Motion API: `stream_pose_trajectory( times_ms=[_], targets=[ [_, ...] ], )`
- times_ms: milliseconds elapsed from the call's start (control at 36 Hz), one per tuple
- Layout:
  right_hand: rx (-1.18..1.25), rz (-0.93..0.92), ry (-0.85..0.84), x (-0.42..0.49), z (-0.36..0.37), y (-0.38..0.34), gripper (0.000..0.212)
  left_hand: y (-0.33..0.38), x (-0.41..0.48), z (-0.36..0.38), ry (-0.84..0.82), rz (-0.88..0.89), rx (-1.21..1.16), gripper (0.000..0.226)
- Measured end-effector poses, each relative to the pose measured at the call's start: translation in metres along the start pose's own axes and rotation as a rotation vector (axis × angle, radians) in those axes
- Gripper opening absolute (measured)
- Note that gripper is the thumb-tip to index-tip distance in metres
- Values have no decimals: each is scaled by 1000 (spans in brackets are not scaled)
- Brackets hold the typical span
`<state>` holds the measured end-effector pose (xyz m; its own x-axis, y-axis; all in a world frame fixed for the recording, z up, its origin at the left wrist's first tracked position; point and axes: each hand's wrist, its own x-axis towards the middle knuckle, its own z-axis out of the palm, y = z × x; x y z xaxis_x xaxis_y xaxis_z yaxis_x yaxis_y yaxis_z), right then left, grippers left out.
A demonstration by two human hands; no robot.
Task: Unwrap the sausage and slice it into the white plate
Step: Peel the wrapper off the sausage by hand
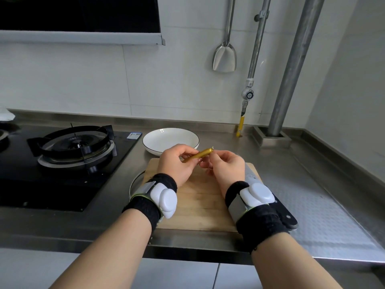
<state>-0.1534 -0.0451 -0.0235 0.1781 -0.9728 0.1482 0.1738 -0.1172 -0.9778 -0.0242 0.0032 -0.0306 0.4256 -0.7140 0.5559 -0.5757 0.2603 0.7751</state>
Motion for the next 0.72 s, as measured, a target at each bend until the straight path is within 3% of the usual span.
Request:
stream_pose_trajectory(
  times_ms=[722],
  targets=[
    [-20,-37,-5,-5,-1,-5,17,2,-2,-2,34,73,31,24]
  ],
)
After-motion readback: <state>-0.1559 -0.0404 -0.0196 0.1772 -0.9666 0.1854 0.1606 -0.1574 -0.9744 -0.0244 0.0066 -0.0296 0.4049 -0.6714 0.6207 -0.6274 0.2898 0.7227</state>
